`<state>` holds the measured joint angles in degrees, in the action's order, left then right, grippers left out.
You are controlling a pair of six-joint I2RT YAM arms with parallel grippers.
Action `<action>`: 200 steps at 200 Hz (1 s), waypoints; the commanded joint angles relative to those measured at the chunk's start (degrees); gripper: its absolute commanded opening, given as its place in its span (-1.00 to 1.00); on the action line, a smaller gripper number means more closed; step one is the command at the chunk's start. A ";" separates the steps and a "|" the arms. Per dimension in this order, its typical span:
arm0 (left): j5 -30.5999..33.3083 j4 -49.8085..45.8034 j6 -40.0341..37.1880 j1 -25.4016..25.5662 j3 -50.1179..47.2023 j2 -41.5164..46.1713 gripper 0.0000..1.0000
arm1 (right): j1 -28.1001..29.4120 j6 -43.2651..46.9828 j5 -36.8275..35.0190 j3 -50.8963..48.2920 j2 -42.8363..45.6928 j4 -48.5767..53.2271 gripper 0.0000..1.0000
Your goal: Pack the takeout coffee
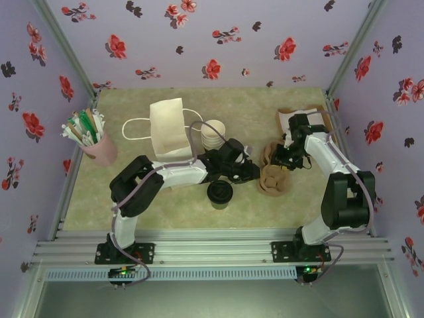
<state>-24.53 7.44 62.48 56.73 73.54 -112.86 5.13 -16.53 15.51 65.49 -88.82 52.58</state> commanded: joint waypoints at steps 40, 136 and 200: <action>1.58 -1.03 -0.78 0.01 -0.08 1.93 -0.67 | 0.01 -0.16 0.94 -0.38 -0.04 1.23 -0.34; 1.20 -0.66 -0.29 1.37 0.79 -0.20 -0.60 | 0.02 -0.60 3.03 -0.58 0.23 0.58 -0.34; 1.43 -1.40 -0.25 1.45 0.38 -0.74 -0.55 | 0.02 -1.44 5.32 -0.67 1.40 -0.02 -0.35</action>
<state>-23.94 7.14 62.48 57.47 73.54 -112.86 5.13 -16.56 16.80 65.49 -88.82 52.56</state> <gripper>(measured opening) 0.221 0.331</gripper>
